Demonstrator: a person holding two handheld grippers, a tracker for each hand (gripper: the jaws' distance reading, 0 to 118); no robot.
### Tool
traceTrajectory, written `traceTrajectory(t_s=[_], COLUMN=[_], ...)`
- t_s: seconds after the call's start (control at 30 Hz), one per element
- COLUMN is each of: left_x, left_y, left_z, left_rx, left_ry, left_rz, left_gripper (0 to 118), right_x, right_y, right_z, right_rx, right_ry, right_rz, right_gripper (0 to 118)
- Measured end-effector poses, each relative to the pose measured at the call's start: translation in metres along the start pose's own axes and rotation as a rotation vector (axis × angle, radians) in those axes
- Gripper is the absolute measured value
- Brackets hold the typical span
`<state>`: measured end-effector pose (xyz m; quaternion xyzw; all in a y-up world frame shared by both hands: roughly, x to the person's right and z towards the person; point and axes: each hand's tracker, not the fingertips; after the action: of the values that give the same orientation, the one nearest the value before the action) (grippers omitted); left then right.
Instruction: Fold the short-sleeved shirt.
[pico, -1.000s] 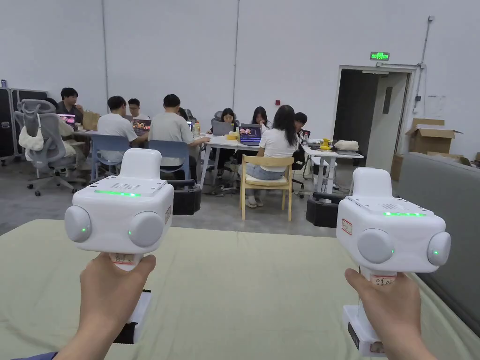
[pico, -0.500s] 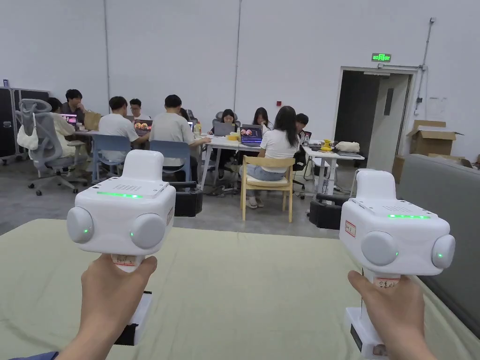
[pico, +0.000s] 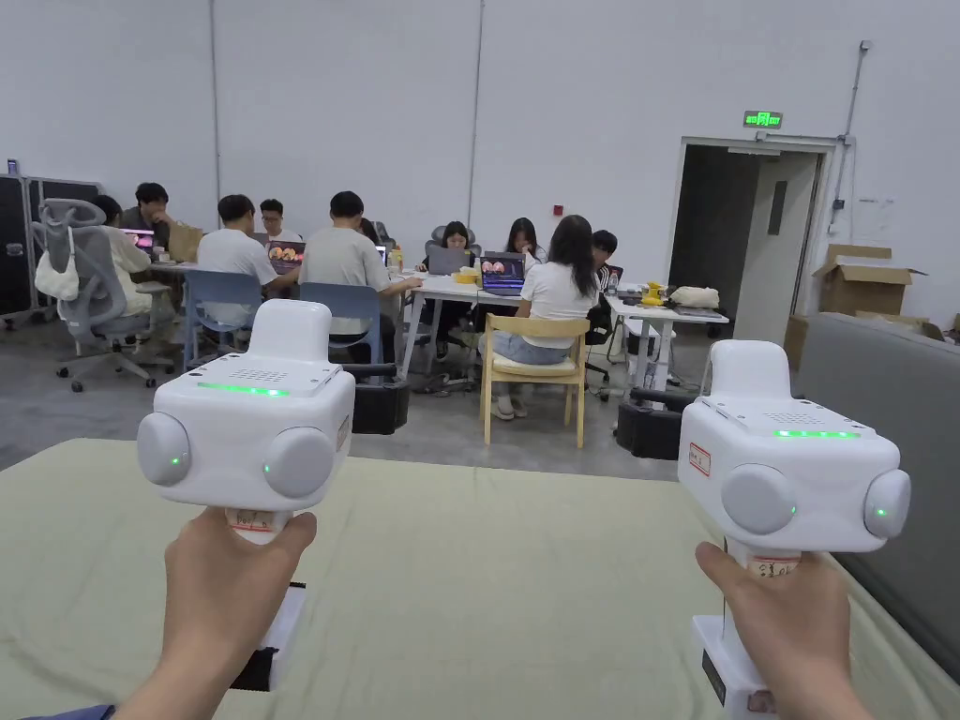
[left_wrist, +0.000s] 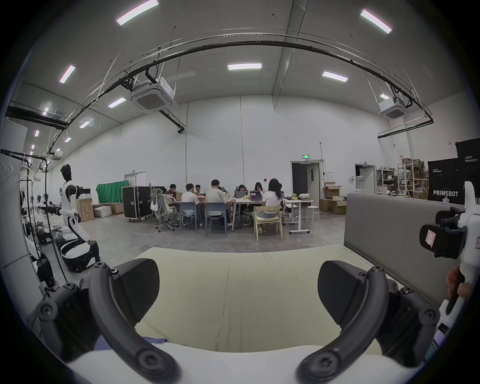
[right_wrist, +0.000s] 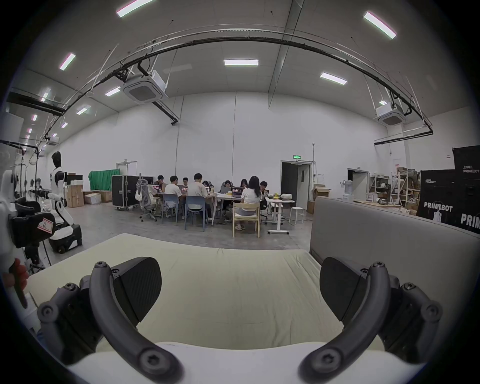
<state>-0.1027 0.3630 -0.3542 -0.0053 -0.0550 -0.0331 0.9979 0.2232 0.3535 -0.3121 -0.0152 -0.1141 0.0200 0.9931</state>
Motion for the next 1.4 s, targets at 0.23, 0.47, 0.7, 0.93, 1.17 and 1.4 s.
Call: traceTrajectory(t_s=[0.23,0.47,0.7,0.93,1.17,1.4], left_x=[0.0,0.001,0.001,-0.001,-0.002,0.002], left_y=[0.0,0.001,0.001,0.001,-0.001,-0.012], left_z=[-0.001,0.0,0.001,0.002,0.0,-0.007], left_rx=[0.001,0.004,0.004,0.007,0.008,-0.028], left_ry=[-0.002,-0.008,-0.009,-0.011,-0.016,-0.055], left_rz=[-0.002,0.003,0.006,0.014,0.019,-0.006], left_gripper=[118,118,118,118,118,0], right_x=[0.0,0.003,0.003,0.004,0.009,0.012], right_y=[-0.001,0.0,0.0,-0.003,-0.006,-0.017], right_z=[0.0,0.001,0.001,0.001,0.0,0.006], right_rx=[-0.003,-0.001,0.004,0.003,0.003,0.045], right_ry=[0.0,0.0,0.002,0.005,0.006,-0.099], right_rz=[0.0,-0.004,-0.008,-0.008,-0.013,0.038], right_gripper=[118,118,118,118,118,2])
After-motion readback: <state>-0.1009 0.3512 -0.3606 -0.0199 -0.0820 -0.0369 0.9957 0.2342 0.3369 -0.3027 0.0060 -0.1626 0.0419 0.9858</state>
